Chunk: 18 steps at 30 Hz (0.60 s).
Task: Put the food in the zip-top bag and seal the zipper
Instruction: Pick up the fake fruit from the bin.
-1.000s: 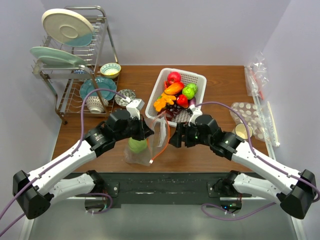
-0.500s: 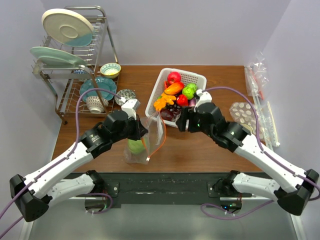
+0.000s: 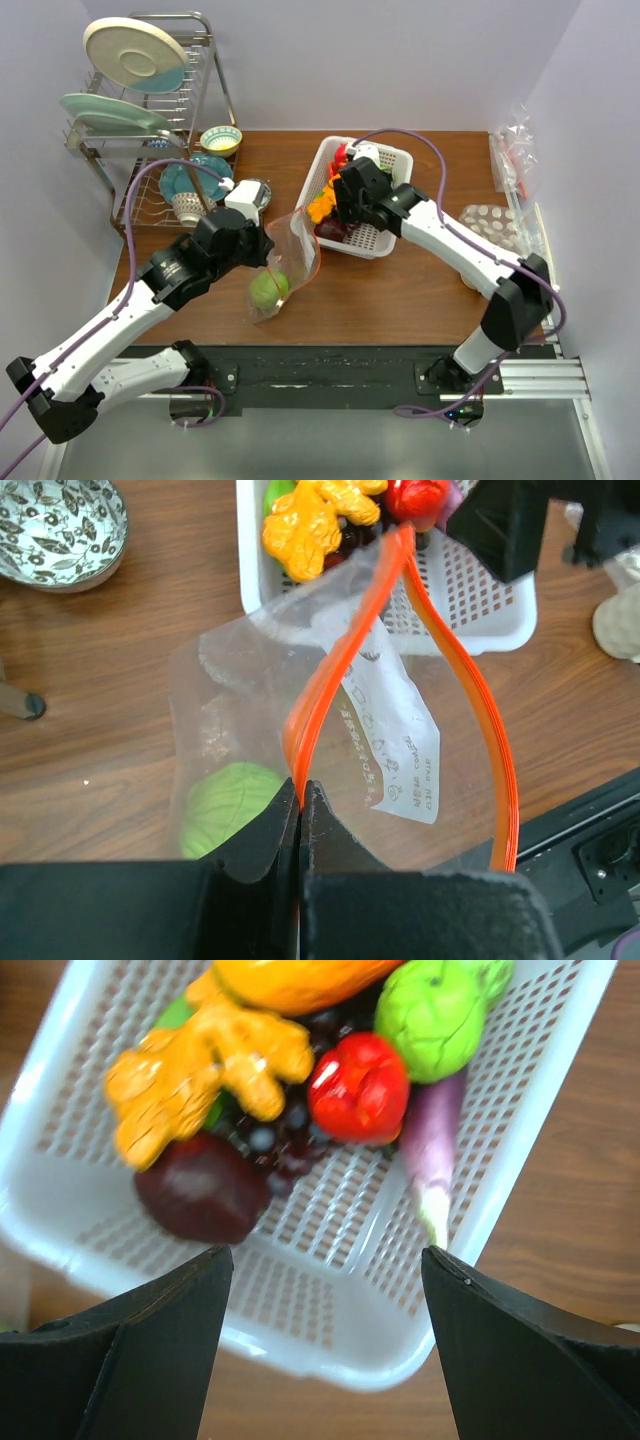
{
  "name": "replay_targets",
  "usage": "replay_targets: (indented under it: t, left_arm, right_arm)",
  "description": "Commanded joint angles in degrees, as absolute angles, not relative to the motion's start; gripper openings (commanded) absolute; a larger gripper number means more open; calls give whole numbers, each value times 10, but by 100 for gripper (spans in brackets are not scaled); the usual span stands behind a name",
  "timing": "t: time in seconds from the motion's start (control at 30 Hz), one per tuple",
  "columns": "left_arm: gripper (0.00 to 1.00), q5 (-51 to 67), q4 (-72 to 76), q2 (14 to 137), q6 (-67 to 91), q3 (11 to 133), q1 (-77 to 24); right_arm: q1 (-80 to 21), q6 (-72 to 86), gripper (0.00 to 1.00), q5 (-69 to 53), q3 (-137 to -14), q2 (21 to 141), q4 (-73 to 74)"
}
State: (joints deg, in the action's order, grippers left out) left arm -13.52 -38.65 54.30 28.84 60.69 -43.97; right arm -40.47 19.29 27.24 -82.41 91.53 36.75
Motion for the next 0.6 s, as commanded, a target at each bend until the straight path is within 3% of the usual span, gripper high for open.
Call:
replay_targets:
  t: [0.0,0.43,0.5,0.57]
  left_arm:
    - [0,-154,-395,560,265,628,-441]
    - [0,-156,-389,574,258,622,-441]
    - [0,-154,-389,574,258,621,-441]
    - [0,-154,-389,577,258,620,-441]
  right_arm:
    - [-374,154,80,315,-881,962,367]
    - [-322,132,80,242,-921,1105,316]
    - [-316,129,78,242,-920,1112,308]
    - [-316,120,70,249,-918,1111,295]
